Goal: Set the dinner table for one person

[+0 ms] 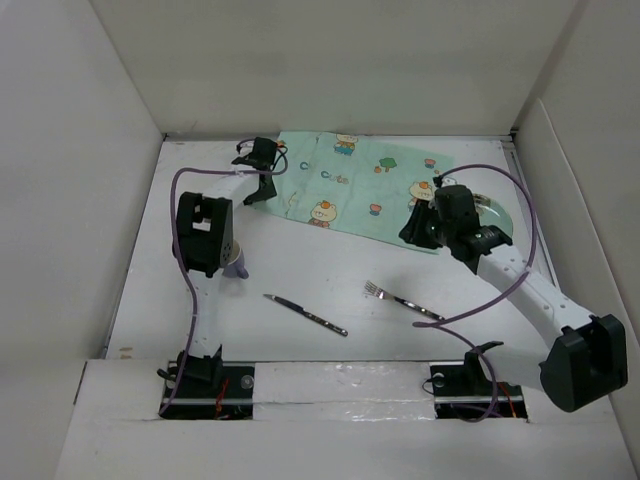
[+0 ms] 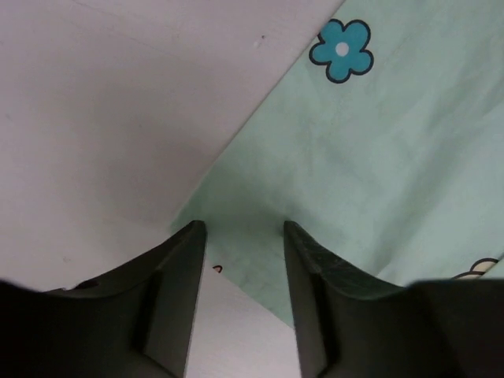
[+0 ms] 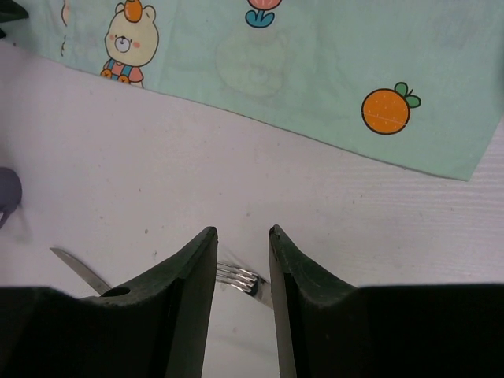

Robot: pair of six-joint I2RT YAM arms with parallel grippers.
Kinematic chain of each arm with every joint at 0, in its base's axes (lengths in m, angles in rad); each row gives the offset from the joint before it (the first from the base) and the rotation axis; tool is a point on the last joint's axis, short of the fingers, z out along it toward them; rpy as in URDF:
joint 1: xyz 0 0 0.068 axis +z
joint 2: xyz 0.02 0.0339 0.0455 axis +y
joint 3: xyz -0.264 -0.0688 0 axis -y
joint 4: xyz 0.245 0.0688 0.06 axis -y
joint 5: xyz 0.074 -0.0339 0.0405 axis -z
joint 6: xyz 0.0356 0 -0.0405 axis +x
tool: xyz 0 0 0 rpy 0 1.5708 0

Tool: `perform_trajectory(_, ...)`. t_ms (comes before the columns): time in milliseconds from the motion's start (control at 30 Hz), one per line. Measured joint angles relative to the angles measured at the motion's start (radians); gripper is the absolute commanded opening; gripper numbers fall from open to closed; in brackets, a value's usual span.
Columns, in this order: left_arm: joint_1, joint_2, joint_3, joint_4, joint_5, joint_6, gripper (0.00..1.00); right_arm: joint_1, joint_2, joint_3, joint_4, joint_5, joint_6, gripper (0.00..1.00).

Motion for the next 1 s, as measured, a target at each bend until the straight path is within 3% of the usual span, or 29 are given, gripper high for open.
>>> perform_trajectory(33, 0.0, 0.002, 0.004, -0.001, 0.004, 0.001, 0.1, -0.003, -0.008, 0.0, -0.005, -0.005, 0.0, 0.39)
perform_trajectory(67, 0.002, 0.005, 0.006, 0.004, 0.009, -0.003, 0.01, -0.005, -0.016, 0.0, -0.01, -0.009, 0.0, 0.38)
perform_trajectory(333, 0.012, -0.009, -0.024, 0.032, 0.013, 0.011, 0.0, -0.045, -0.084, 0.002, -0.032, -0.035, -0.007, 0.39)
perform_trajectory(800, 0.019, -0.221, -0.304, 0.05, 0.064, 0.011, 0.0, -0.076, -0.031, 0.023, -0.024, -0.084, -0.012, 0.42)
perform_trajectory(1000, 0.009, -0.371, -0.369, 0.03, 0.081, 0.011, 0.0, -0.086, 0.077, 0.036, -0.021, -0.064, 0.004, 0.57)
